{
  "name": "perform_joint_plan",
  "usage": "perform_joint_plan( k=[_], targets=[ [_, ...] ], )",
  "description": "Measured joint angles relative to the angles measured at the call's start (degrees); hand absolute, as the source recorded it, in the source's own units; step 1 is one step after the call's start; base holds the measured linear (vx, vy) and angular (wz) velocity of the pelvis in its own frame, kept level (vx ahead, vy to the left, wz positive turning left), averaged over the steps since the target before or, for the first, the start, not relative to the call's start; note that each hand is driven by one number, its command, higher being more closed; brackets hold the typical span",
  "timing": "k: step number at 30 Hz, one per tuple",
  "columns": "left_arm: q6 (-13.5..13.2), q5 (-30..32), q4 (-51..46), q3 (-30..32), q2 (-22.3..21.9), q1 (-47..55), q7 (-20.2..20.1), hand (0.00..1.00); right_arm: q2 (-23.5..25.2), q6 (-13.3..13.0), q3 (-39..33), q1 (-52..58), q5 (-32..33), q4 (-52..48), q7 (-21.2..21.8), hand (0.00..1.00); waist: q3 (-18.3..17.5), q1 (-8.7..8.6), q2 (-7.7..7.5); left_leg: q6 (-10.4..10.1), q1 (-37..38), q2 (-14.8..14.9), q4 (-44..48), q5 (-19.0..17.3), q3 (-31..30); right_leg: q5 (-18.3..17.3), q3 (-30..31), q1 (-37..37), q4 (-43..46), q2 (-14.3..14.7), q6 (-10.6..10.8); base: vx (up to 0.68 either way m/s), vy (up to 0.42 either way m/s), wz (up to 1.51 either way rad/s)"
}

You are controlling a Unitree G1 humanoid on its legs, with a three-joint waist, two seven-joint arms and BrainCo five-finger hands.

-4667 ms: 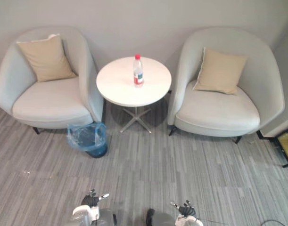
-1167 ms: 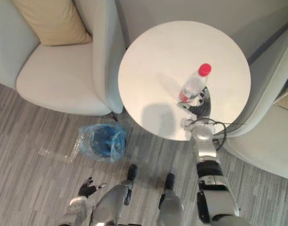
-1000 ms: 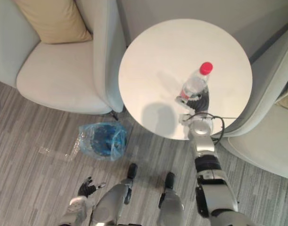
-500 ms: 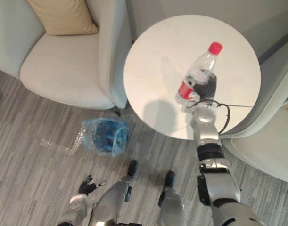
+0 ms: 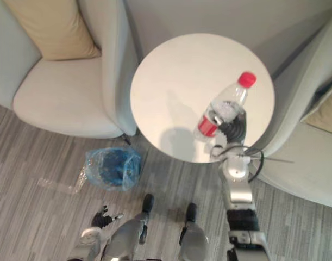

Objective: Gather rubbish on tea table into small bin, then transfer packed bag to large trash can.

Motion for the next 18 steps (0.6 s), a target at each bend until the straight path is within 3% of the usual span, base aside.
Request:
perform_joint_plan(
  k=[3, 11, 18],
  targets=[
    [0.19, 1.0, 1.14, -0.3, 0.05, 0.14, -0.22, 0.0, 1.54, -0.77, -0.6, 4.5, -1.44, -2.21, 0.79, 1.0, -2.67, -0.33, -0.62, -0.03, 0.55, -0.21, -0.36, -0.04, 0.14, 0.38, 0.41, 0.61, -0.95, 0.23, 0.39, 0.0, 0.002, -0.06],
    [0.45, 1.23, 2.71, -1.05, 0.28, 1.23, -0.23, 0.0, 6.62, -0.96, 0.09, 17.47, -2.5, -5.98, 4.07, 1.0, -5.58, -0.7, -0.78, -0.51, 3.54, 0.15, -0.36, -0.64, 0.91, 1.29, 1.22, 3.97, -2.96, 0.64, 0.69, -0.05, 0.007, -0.06],
    [0.8, 1.35, 3.81, -2.27, 0.16, 2.1, -0.36, 0.0, 7.71, -0.94, 2.68, 21.48, -4.01, -5.99, 5.7, 1.0, -8.15, -0.71, 0.11, -0.66, 5.69, 0.87, 0.09, -1.42, 2.83, 1.43, 2.64, 5.47, -2.9, 1.03, 0.66, -0.02, 0.001, -0.15]
  ],
)
